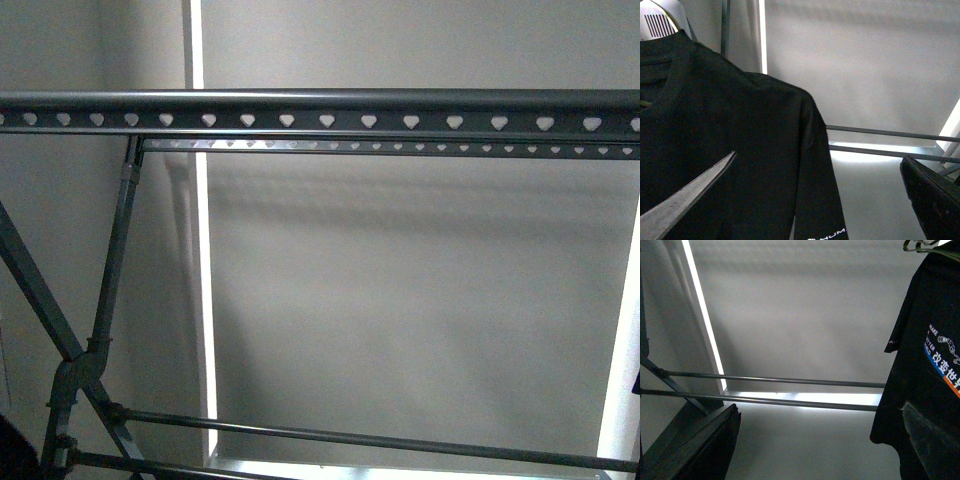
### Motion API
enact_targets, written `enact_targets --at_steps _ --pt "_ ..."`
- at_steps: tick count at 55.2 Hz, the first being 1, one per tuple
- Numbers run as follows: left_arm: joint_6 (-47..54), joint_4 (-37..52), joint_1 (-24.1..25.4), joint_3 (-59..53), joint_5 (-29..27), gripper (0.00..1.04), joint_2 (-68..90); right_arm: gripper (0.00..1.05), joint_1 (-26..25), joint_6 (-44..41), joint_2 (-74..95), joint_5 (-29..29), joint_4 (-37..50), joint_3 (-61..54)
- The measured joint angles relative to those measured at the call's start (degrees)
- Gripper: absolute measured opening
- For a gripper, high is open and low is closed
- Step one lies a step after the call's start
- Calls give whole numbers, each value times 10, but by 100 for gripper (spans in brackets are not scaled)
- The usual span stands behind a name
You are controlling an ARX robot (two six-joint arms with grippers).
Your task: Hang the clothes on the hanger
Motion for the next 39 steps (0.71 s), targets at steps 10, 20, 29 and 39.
enact_targets --at_steps 10,20,29,39 --pt "0 0 0 0 0 98 0 97 0 0 0 0 0 0" --pt "-40 16 30 9 91 98 50 97 0 0 0 0 0 0" --pt "-253 78 61 140 -12 98 358 97 0 0 0 -1 0 0" --pt "-420 87 30 284 -119 98 579 97 0 0 0 -1 0 0"
